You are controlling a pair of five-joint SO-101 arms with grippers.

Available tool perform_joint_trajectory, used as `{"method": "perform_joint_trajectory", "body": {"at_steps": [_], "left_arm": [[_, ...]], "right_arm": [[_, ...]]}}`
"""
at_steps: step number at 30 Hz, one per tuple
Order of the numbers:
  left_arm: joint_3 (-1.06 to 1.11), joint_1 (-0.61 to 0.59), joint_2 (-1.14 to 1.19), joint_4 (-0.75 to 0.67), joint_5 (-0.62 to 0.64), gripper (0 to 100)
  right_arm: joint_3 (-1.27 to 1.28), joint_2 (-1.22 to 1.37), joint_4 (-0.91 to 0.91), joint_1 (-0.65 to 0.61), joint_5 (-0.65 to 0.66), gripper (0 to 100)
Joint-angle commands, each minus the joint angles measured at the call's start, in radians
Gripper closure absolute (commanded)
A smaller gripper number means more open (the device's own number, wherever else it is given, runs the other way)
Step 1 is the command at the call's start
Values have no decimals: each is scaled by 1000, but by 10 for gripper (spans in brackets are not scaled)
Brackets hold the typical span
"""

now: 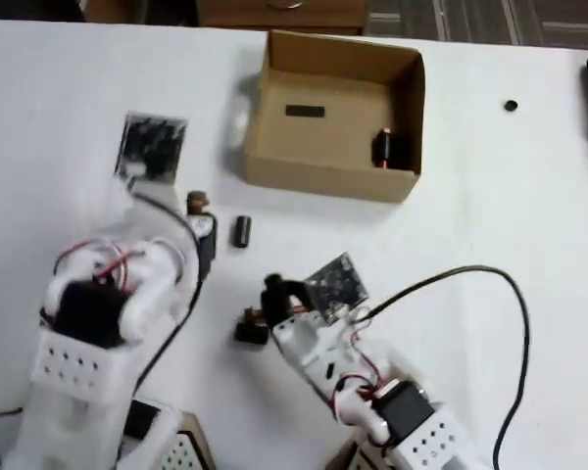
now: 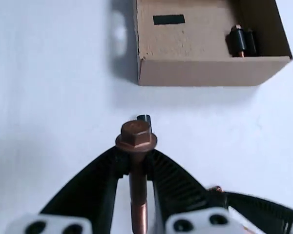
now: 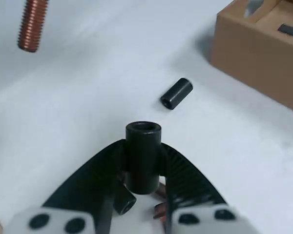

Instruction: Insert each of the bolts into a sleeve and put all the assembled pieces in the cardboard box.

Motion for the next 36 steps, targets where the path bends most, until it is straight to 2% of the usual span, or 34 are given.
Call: {"method": "perform_joint_trajectory", "body": {"at_steps": [1, 6, 9, 13, 19, 36], "left_arm": [[156, -8, -115, -146, 126, 979], [295, -3, -213, -307, 209, 980], [351, 9, -249, -367, 229, 980], [403, 92, -255, -445, 269, 980], [489, 181, -255, -520, 270, 980], [455, 183, -259, -425, 269, 980]], "right_arm": [[8, -18, 2, -36, -66, 979], [12, -18, 1, -38, -215, 979], [12, -18, 2, -54, -216, 979], [12, -18, -5, -143, -218, 979], [14, -18, -5, -145, -218, 979], [14, -18, -4, -88, -216, 979]]}}
